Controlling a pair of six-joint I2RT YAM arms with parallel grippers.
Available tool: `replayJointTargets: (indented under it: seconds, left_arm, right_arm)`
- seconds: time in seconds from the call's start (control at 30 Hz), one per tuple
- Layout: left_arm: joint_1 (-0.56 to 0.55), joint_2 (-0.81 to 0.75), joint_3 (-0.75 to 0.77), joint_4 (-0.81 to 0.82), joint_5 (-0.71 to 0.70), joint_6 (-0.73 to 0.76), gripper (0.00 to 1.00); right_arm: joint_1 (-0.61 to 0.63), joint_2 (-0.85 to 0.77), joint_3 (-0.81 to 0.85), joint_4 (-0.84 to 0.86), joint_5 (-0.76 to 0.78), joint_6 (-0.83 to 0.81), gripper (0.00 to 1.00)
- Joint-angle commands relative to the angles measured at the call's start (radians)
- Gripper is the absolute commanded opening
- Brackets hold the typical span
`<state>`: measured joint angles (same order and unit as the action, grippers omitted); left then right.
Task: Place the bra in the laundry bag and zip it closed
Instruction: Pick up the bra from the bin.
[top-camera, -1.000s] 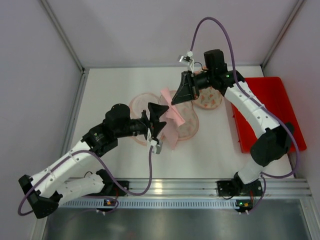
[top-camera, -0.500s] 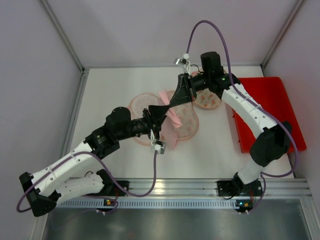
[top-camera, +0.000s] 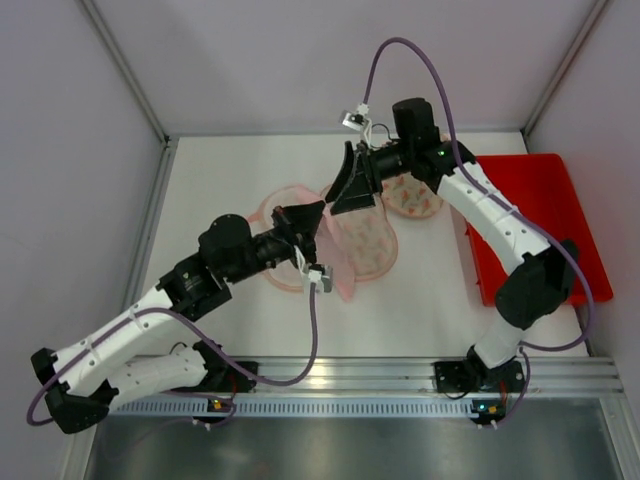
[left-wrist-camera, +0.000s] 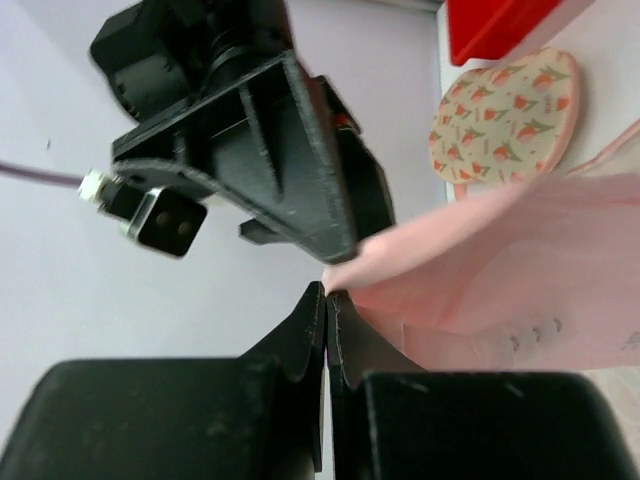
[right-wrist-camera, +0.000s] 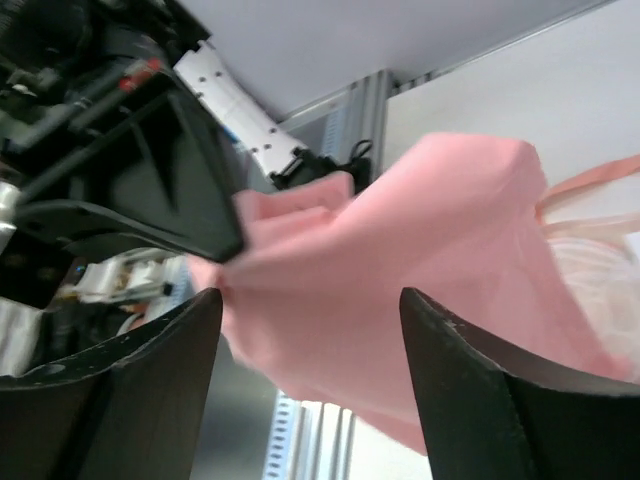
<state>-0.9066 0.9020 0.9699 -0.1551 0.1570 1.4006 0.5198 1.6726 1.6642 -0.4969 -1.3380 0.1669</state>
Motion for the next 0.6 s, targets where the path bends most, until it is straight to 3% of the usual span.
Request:
replayJointTargets:
  seconds: [0.0, 0.07, 0.27, 0.57]
  left_arm:
    - [-0.026, -0.049, 0.108, 0.048, -0.178, -0.181, 0.00]
    - [-0.008, -0.066, 0.157, 0.013, -0.182, -0.240, 0.00]
    - [0.023, -0.002, 0.381, -0.161, -0.287, -0.417, 0.00]
    - [0.035, -0.038, 0.432, -0.274, -0.350, -0.480, 0.00]
  right_arm:
    - [-0.001, 0.016, 0.114, -0.132, 0.130, -0.194, 0.74]
    - [-0.015, 0.027, 0.141, -0.196, 0.224, -0.271, 0.80]
    - [-0.073, 0.035, 0.091, -0.184, 0.370, -0.297, 0.86]
    - [-0.099, 0.024, -0.015, -0.160, 0.422, -0.322, 0.87]
